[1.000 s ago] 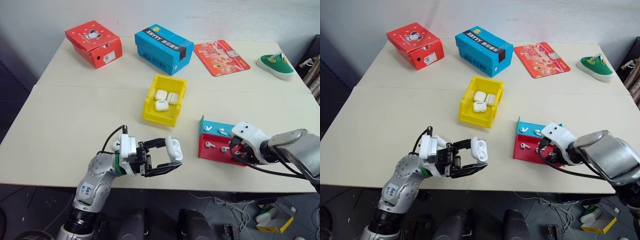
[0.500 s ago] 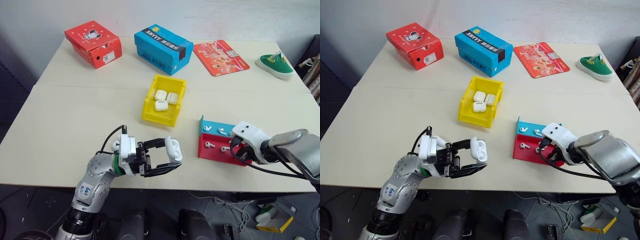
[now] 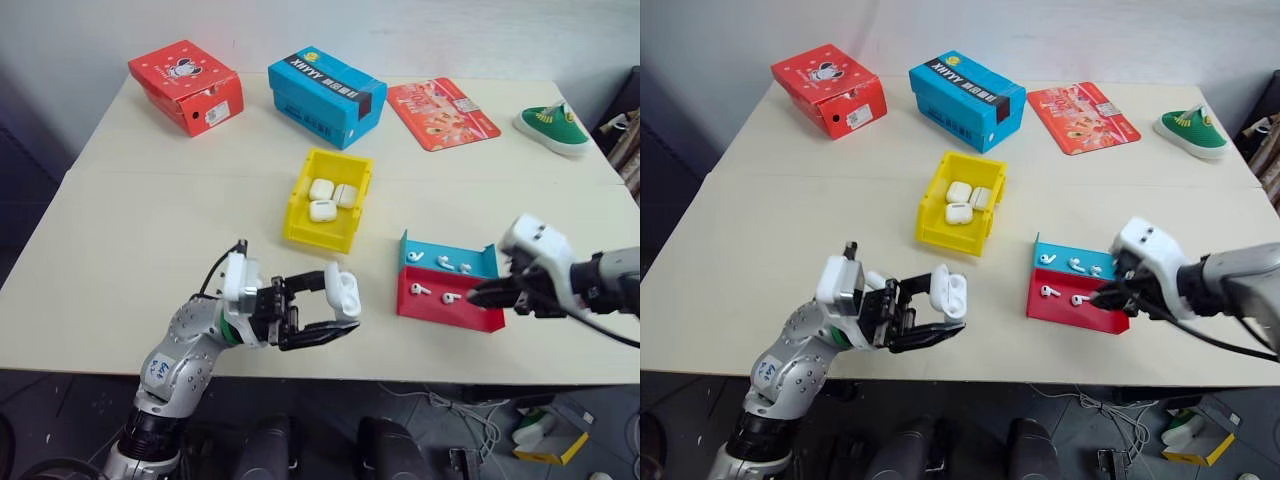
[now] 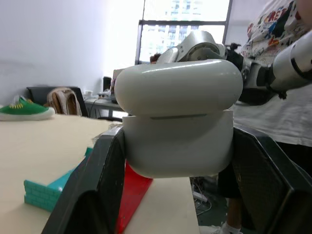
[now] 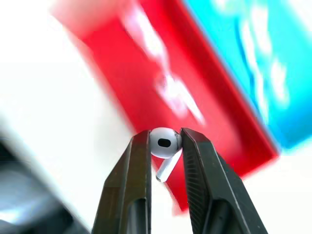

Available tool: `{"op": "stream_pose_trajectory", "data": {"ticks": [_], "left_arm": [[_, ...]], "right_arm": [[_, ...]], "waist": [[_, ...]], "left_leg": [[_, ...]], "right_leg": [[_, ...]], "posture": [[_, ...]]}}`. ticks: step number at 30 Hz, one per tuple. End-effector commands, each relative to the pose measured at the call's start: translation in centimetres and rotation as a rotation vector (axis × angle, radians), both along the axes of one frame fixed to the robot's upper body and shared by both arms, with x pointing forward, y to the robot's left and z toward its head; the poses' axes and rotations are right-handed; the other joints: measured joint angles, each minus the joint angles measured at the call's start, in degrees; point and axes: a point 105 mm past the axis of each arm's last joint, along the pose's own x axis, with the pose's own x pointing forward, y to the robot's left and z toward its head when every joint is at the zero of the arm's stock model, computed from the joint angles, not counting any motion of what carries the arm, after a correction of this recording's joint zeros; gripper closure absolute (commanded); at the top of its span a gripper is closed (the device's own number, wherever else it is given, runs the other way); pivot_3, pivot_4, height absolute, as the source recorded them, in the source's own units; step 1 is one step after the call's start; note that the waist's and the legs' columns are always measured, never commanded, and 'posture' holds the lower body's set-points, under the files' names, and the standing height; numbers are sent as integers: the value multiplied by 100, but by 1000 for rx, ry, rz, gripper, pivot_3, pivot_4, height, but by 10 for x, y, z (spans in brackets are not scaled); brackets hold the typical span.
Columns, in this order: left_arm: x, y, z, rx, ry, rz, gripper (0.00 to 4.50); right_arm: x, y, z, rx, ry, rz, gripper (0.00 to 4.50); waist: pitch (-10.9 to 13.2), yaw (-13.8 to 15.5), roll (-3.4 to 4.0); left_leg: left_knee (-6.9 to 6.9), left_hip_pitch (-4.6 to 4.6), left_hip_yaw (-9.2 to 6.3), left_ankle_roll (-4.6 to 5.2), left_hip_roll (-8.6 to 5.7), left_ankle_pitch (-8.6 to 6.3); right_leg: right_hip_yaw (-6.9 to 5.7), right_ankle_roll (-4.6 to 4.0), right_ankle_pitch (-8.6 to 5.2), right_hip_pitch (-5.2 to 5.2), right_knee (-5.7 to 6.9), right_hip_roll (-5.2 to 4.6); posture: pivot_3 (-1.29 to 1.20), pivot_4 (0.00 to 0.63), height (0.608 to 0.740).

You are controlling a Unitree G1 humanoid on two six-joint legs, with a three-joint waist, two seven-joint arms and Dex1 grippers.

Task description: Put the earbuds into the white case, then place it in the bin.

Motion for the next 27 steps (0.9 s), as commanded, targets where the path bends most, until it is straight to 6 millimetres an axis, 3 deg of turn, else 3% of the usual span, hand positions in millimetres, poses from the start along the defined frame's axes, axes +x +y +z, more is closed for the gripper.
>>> {"op": "stream_pose_trajectory", "data": {"ticks": [1, 8, 12, 17, 27], "left_arm": [[0, -1, 15, -51, -9, -64, 1712], [2, -4, 30, -54, 95, -259, 1712], [-2, -8, 34, -45, 129, -332, 1712], [-4, -12, 37, -39, 126, -356, 1712], [-8, -16, 40, -60, 111, -326, 1712]], "right_arm": [[-16, 12, 44, 313, -259, 130, 4025], [-34, 65, 69, 646, -621, 286, 4025], [-39, 83, 69, 679, -705, 356, 4025], [-38, 97, 59, 659, -730, 402, 4025], [-28, 104, 48, 621, -717, 404, 4025]], "waist": [[-1, -1, -1], [0, -15, -1], [0, -12, -1], [0, -9, -1], [0, -15, -1]], "left_leg": [[1, 0, 1, 0, -1, 0], [1, -2, 3, 0, -10, 6], [1, -2, 4, -1, -14, 7], [1, -2, 3, 0, -20, 7], [2, -1, 4, 0, -18, 9]], "right_leg": [[1, 2, 1, 1, 2, -1], [9, 3, 2, -15, 24, -4], [13, 3, 2, -17, 28, -2], [17, 3, 2, -17, 28, -2], [19, 3, 2, -18, 30, -1]], "posture": [[0, 150, 740], [0, 150, 740], [0, 150, 740], [0, 150, 740], [0, 150, 740]]}}
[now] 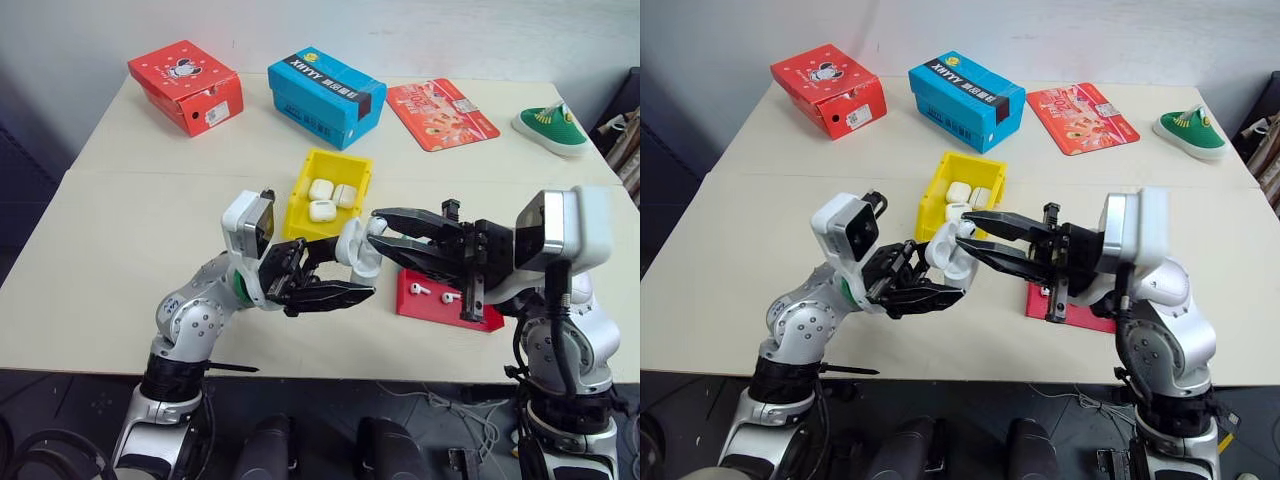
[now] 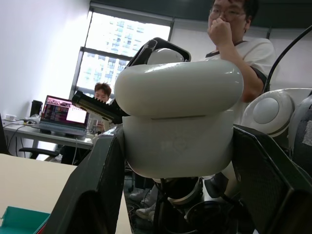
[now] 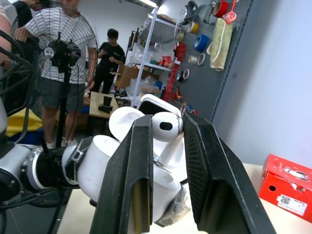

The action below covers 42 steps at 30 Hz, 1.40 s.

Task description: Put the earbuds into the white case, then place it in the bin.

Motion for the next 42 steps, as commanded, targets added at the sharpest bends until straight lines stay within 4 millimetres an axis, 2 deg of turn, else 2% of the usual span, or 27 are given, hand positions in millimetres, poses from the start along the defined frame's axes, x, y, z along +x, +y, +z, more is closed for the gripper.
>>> {"op": "stream_pose_trajectory", "data": {"ticks": [1, 16, 22, 24, 26, 27, 29, 31, 32, 33, 34, 35, 39, 42], "left_arm": [[-12, -2, 10, -28, -55, -14, 1712], [-12, -2, 9, -37, -93, 22, 1712], [-14, -4, 10, -38, -120, 19, 1712], [-14, -4, 10, -34, -134, 22, 1712], [-13, -3, 9, -30, -141, 32, 1712], [-11, -2, 7, -20, -146, 49, 1712], [-10, 1, 3, -6, -154, 72, 1712], [-5, 9, -9, 37, -169, 134, 1712], [-3, 14, -14, 54, -171, 168, 1712], [-2, 17, -17, 64, -172, 190, 1712], [-1, 21, -19, 66, -175, 219, 1712], [0, 25, -23, 82, -180, 253, 1712], [-3, 36, -33, 124, -176, 311, 1712], [-3, 40, -35, 128, -167, 354, 1712]], "right_arm": [[-2, 1, -2, -22, -13, 9, 4025], [-2, -9, -19, -99, 25, 18, 4025], [2, -10, -24, -115, 93, 28, 4025], [2, -11, -25, -126, 107, 32, 3296], [3, -15, -23, -127, 113, 21, 2845], [4, -24, -19, -116, 111, -10, 2367], [4, -35, -15, -106, 112, -54, 1802], [8, -65, -13, -99, 137, -182, 1286], [9, -82, -18, -133, 142, -251, 817], [8, -93, -22, -161, 145, -292, 573], [9, -107, -30, -200, 160, -349, 257], [13, -136, -46, -251, 205, -467, 25], [11, -234, -95, -401, 381, -872, 25], [5, -288, -119, -479, 486, -1111, 25]], "waist": [[0, 4, 0], [0, 5, 0], [0, 4, 0], [0, 8, 0], [0, 10, 0], [0, 11, 0], [0, 27, 0], [0, 29, 0], [0, 35, 0], [0, 36, 0], [0, 34, 0], [0, 34, 0], [-1, 56, -1], [-1, 11, 1]], "left_leg": [[0, 0, 0, 0, 0, 0], [0, 0, 0, 1, 0, 0], [0, 0, 0, 1, 1, 0], [0, 0, 0, 1, 1, 0], [0, 0, 0, 1, 1, 0], [0, 0, 0, 1, 1, 0], [-1, 0, -1, 1, 1, 0], [0, -2, -1, 3, 0, -1], [-1, -2, -1, 5, -1, -2], [-2, -1, -1, 6, -2, -3], [-3, -1, -1, 7, -4, -4], [-4, -1, 1, 8, -3, -5], [-2, 1, 0, 16, -8, -5], [-2, 6, 19, 20, -6, -4]], "right_leg": [[0, 0, 0, 0, 0, 0], [1, 0, 0, 0, -2, -2], [1, 0, 0, 1, -2, -2], [0, 0, 0, 1, -2, -2], [0, 0, 0, 1, -4, -3], [0, 0, 0, 1, -4, -3], [-1, 0, 0, 1, -4, -3], [-3, 0, 0, 3, -8, -6], [-2, 0, 0, 5, -10, -7], [-4, 0, 0, 6, -12, -8], [-4, 0, 0, 7, -14, -8], [-4, 0, 0, 7, -17, -7], [-8, 1, 1, 19, -27, -9], [5, 7, 4, 13, -30, -14]], "posture": [[0, 150, 740], [0, 150, 740], [0, 150, 740], [0, 150, 740], [0, 150, 740], [0, 150, 740], [0, 150, 740], [0, 150, 740], [0, 150, 740], [0, 150, 740], [0, 150, 740], [0, 150, 740], [0, 150, 740], [0, 150, 740]]}}
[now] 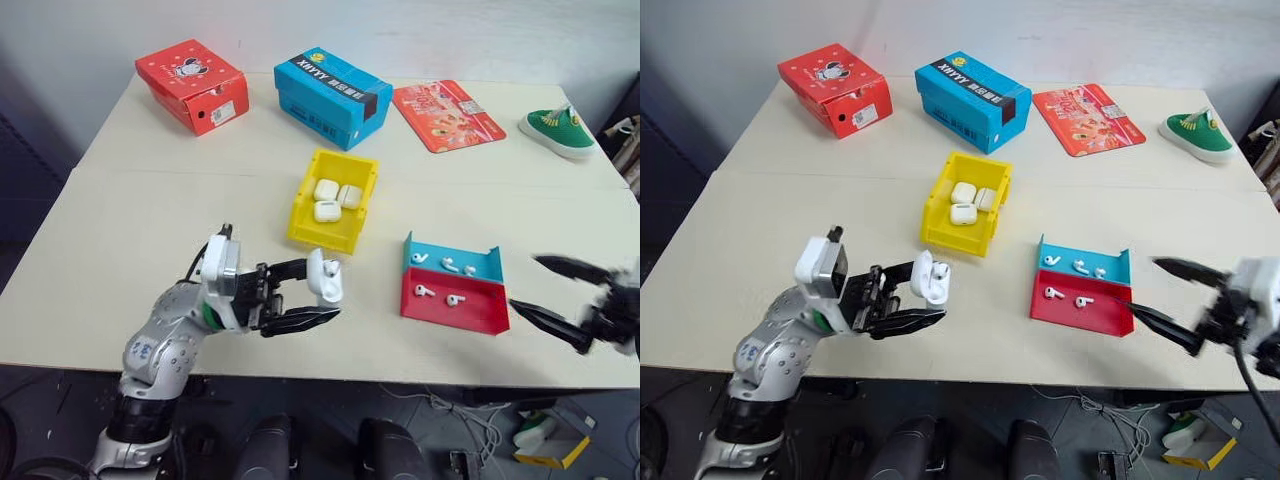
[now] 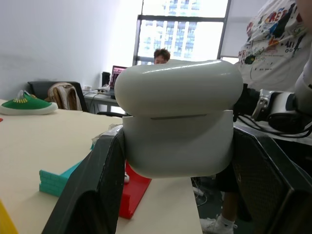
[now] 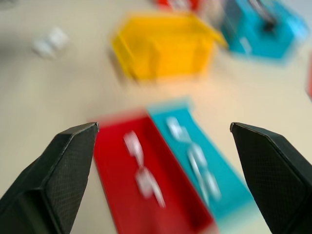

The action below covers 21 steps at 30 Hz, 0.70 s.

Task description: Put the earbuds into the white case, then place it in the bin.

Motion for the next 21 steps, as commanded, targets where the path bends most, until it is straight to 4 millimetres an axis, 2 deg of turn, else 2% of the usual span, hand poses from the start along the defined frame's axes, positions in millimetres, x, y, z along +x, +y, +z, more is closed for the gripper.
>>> {"op": "stream_pose_trajectory", "data": {"ticks": [1, 2, 3, 7, 8, 10, 14, 17, 19, 21], "left_arm": [[-5, 1, 10, -9, -63, 29, 1712], [-5, 1, 9, -8, -64, 35, 1712], [-5, 2, 9, -6, -65, 42, 1712], [-4, 4, 9, 2, -70, 57, 1712], [-4, 4, 10, 4, -71, 58, 1712], [-5, 4, 10, 8, -72, 58, 1712], [-4, 3, 10, 10, -72, 58, 1712], [-4, 2, 11, 0, -65, 63, 1712], [-4, 1, 11, -5, -55, 57, 1712], [-6, -1, 10, -5, -51, 52, 1712]], "right_arm": [[-8, -62, -13, -169, 72, -275, 25], [-10, -74, -20, -220, 117, -334, 25], [-10, -77, -23, -224, 125, -340, 25], [-2, -64, -20, -218, 108, -238, 25], [5, -57, -15, -210, 94, -203, 25], [28, -32, 8, -178, 60, -104, 25], [62, 27, 50, -165, 74, 84, 25], [74, 52, 52, -190, 201, 121, 654], [79, 61, 52, -197, 239, 129, 1340], [91, 70, 50, -275, 226, 153, 2055]], "waist": [[-1, -28, 2], [-1, -40, 3], [-2, -58, 4], [-2, -173, 9], [-3, -185, 10], [-1, -212, 17], [3, -259, 67], [2, -210, 68], [1, -130, 64], [1, -93, 64]], "left_leg": [[1, 6, 4, 0, 1, 1], [-1, 12, 10, -2, 5, 1], [-3, 16, 13, -5, 7, 2], [-9, 26, 19, -17, 18, 6], [-10, 30, 25, -17, 19, 6], [-13, 46, 33, -18, 20, 5], [-9, 51, 41, -17, 20, 4], [-12, 46, 30, -26, 28, 0], [-9, 40, 17, -31, 30, -3], [0, 10, -2, -28, 22, -4]], "right_leg": [[5, 0, 0, -1, -10, -1], [11, 0, 0, -1, -11, 0], [15, -1, -1, -3, -8, 1], [23, -5, -2, -4, -4, 6], [25, -5, -2, -4, -4, 6], [34, -5, -2, 1, 2, 5], [44, -5, -2, -5, 19, -2], [38, -14, -7, -11, 22, -3], [32, -21, -10, -12, 18, -2], [31, -21, -10, -21, 12, -4]], "posture": [[0, 150, 740], [0, 150, 740], [0, 150, 740], [0, 150, 740], [0, 150, 740], [0, 150, 740], [0, 150, 740], [0, 150, 740], [0, 150, 740], [0, 150, 740]]}}
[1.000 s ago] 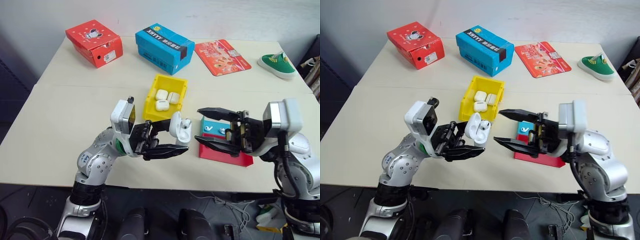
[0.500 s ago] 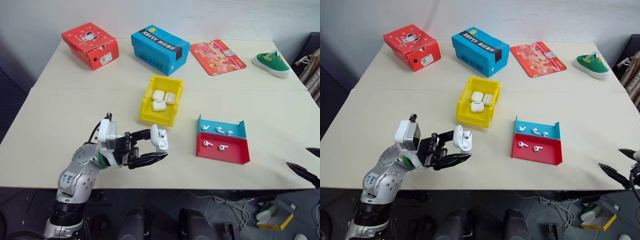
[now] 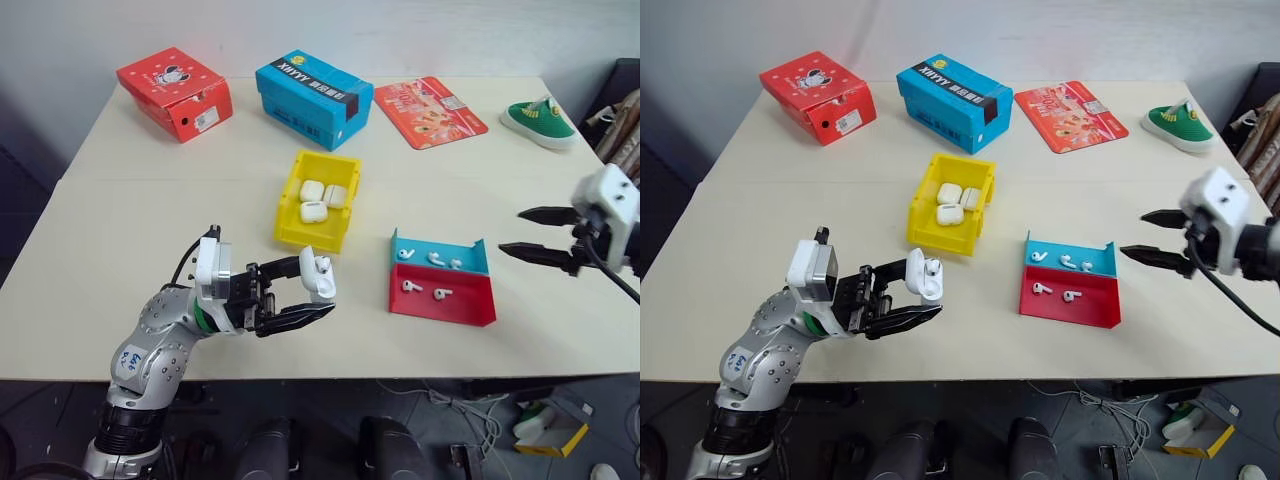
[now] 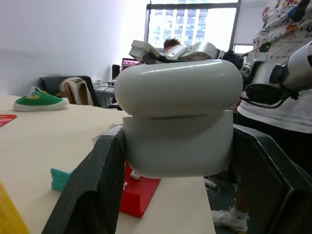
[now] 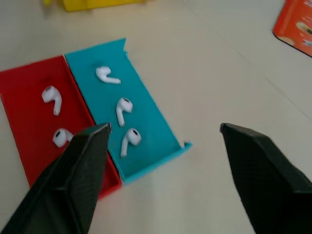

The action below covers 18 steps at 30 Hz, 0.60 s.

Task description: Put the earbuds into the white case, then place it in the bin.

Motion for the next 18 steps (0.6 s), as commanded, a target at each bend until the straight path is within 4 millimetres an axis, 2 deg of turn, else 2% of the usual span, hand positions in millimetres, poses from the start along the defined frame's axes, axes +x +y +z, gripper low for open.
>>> {"op": "stream_pose_trajectory", "data": {"ticks": [1, 2, 7, 18], "left_arm": [[-7, -4, 7, -15, -27, -22, 1712], [-7, -5, 7, -16, -26, -22, 1712], [-7, -7, 7, -21, -23, -20, 1712], [-8, -7, 6, -19, -21, -1, 1712]], "right_arm": [[15, 12, -3, -91, 9, 27, 2406], [21, 16, -4, -111, 9, 32, 2746], [39, 25, -15, -215, 73, 28, 2746], [43, 29, -35, -320, 224, 61, 2746]], "waist": [[0, 9, 1], [0, -8, 1], [1, -42, 1], [0, -58, 1]], "left_leg": [[6, -9, 6, 4, -3, -3], [5, -12, 12, 9, -9, -3], [5, -16, 20, 16, -11, -1], [5, -15, 21, 15, -9, 0]], "right_leg": [[-2, 3, 2, -4, 1, 0], [-9, 9, 5, -5, 1, -1], [-22, 20, 11, -4, 1, 3], [-26, 20, 11, -3, 2, 6]], "posture": [[0, 150, 740], [0, 150, 740], [0, 150, 740], [0, 150, 740]]}}
